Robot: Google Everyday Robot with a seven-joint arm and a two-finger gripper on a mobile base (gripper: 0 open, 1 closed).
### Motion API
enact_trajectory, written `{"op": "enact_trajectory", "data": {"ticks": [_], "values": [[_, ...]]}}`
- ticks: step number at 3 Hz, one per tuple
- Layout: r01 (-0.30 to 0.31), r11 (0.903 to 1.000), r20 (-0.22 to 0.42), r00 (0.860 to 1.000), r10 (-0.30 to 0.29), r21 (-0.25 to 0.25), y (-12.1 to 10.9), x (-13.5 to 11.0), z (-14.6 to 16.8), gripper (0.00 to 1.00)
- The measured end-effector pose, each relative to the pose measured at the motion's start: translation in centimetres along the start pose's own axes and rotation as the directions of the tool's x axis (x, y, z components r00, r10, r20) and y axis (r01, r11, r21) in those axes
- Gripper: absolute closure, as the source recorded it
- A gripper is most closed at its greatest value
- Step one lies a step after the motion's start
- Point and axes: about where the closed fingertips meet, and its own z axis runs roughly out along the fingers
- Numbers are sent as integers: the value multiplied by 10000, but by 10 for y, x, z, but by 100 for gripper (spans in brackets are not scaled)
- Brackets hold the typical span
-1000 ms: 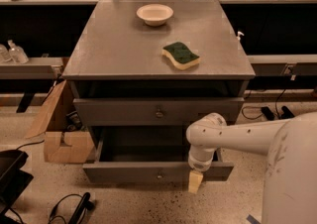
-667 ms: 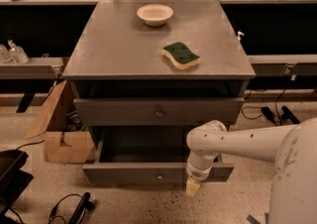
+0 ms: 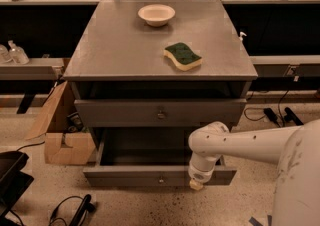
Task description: Open middle drawer
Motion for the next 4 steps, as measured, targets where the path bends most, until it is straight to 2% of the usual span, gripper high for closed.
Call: {"op": "enact_trajectory", "data": {"ticks": [1,4], "values": [[0,10000,0,10000,0,0,0,0,0,100],[-1,10000,0,10000,1,-1,0,0,-1,100]]}}
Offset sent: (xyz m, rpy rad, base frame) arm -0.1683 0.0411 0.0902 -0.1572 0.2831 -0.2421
